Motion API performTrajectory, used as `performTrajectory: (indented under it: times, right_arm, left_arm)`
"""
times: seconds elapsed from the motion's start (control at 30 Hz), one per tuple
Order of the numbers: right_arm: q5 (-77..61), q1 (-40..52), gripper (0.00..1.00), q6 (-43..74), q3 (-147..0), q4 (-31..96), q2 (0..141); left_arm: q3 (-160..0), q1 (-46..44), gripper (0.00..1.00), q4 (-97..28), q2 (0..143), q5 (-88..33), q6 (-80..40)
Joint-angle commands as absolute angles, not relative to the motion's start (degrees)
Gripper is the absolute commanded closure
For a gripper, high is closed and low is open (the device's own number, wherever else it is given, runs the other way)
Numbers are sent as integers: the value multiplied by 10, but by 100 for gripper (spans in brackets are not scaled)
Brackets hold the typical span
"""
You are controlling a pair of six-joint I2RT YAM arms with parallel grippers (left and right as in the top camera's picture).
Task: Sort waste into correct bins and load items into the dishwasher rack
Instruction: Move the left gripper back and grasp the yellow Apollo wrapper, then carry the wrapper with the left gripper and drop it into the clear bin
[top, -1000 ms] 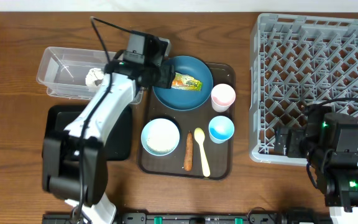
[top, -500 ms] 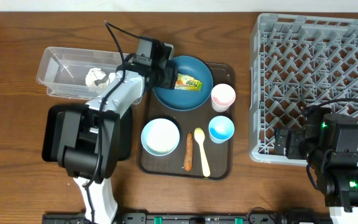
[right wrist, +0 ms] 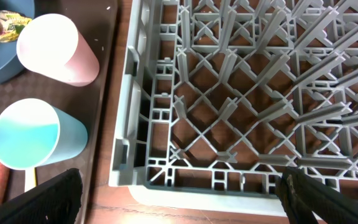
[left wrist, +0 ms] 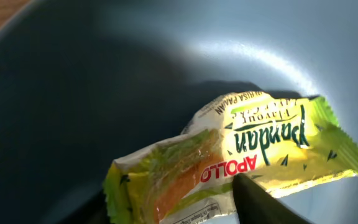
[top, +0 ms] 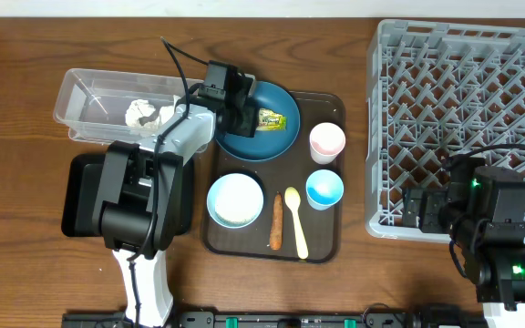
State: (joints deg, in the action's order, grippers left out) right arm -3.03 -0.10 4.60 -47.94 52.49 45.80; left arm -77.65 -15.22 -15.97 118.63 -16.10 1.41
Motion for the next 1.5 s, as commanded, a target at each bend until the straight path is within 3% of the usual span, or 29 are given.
performTrajectory:
  times: [0.0, 0.17, 0.2, 0.57, 0.87, 1.27, 1.43, 1.47]
  right_arm:
    - [-32, 6, 1, 53, -491, 525, 458]
    - [-32, 6, 1, 53, -491, 525, 458]
    - [-32, 6, 1, 53, -491, 525, 458]
    - [-32, 6, 1, 53, -491, 525, 458]
    - [-32, 6, 1, 53, -491, 525, 458]
    - [-32, 6, 1, 53, -491, 525, 458]
    - [-32, 6, 1, 53, -491, 525, 458]
    - [-32, 6, 1, 53, -491, 525, 458]
  left_arm:
    - [-770, -156, 62, -161, 1193, -159, 18]
    - [-770, -157, 93, -164, 1190, -159, 18]
    - [-770, -157, 94, -165, 1188, -159, 18]
    - [-778, -157, 94, -239, 1049, -157, 18]
    - [-778, -127, 94, -274, 910, 59, 18]
    - [-777, -7, 93, -296, 938, 86, 18]
    - [-777, 9, 87, -296, 955, 86, 18]
    - [-777, 10, 78, -298, 955, 86, 18]
